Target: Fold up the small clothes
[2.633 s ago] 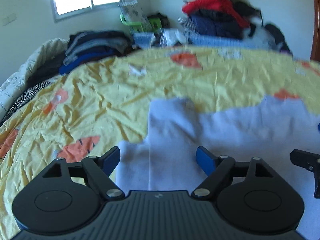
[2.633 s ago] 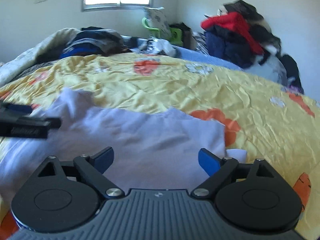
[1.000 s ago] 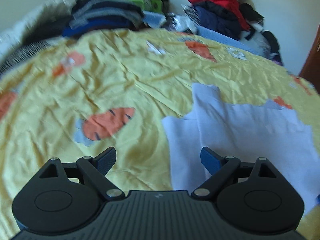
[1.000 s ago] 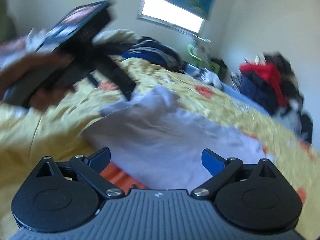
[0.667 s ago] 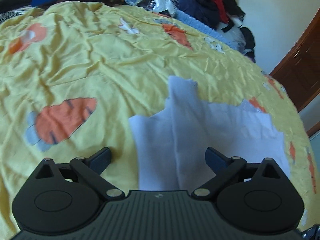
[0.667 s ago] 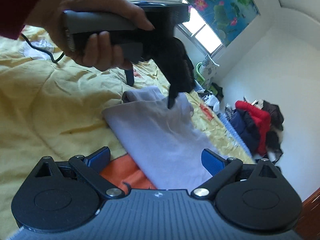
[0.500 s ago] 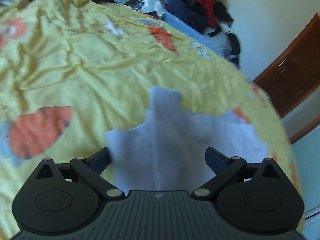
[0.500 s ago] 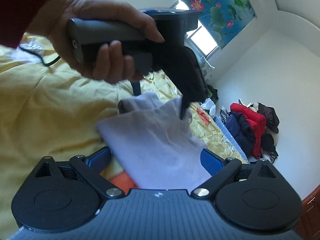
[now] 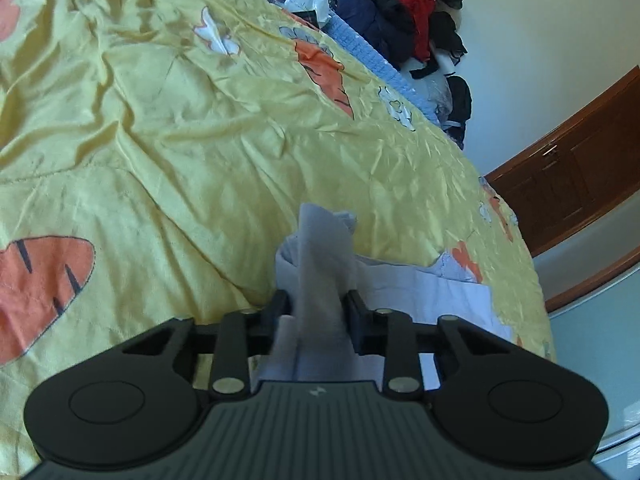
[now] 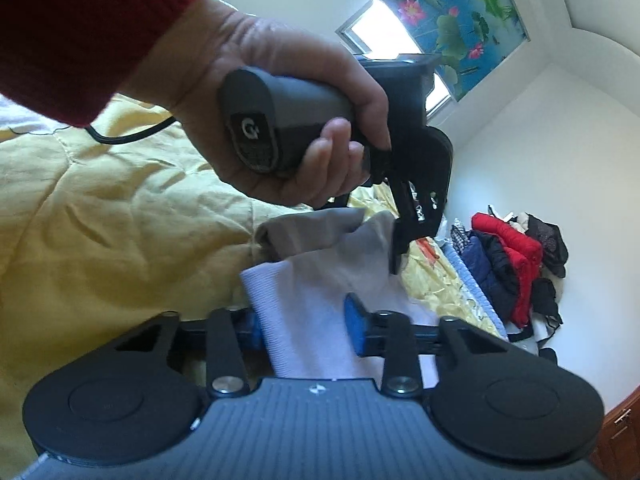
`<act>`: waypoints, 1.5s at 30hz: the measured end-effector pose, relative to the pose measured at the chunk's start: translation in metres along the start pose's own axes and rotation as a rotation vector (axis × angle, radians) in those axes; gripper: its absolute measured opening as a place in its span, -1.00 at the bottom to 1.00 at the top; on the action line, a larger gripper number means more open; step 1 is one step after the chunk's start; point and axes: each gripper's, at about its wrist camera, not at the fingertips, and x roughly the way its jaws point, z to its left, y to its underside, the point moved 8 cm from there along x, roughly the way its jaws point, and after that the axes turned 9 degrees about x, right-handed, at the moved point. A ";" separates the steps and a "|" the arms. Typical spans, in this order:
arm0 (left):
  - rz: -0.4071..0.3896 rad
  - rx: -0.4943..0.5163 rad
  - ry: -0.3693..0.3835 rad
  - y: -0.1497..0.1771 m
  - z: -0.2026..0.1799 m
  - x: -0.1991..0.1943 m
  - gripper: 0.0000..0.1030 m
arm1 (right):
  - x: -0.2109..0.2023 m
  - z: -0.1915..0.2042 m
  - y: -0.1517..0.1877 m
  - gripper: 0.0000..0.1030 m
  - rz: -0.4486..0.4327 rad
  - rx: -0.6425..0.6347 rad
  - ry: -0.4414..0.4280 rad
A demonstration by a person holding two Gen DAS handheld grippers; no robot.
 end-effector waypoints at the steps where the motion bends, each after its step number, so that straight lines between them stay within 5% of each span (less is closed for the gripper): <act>1: -0.003 -0.003 -0.012 0.001 0.001 -0.001 -0.65 | 0.001 0.002 0.001 -0.62 0.005 0.006 -0.014; 4: -0.012 0.010 -0.048 0.002 -0.003 -0.003 -0.75 | -0.003 0.007 0.004 -0.88 -0.007 0.006 -0.026; 17: -0.037 0.059 -0.259 -0.011 -0.048 -0.021 -0.78 | -0.045 -0.049 0.002 -0.92 -0.165 0.252 -0.032; 23: -0.059 0.204 -0.415 -0.012 -0.080 -0.021 -0.78 | -0.059 -0.091 0.011 -0.92 -0.175 0.405 -0.042; 33: -0.107 0.347 -0.486 -0.013 -0.134 -0.015 -0.79 | -0.071 -0.127 0.036 -0.92 -0.163 0.531 -0.038; 45: -0.090 0.380 -0.498 -0.011 -0.164 0.003 -0.79 | -0.076 -0.152 0.060 -0.92 -0.152 0.614 -0.012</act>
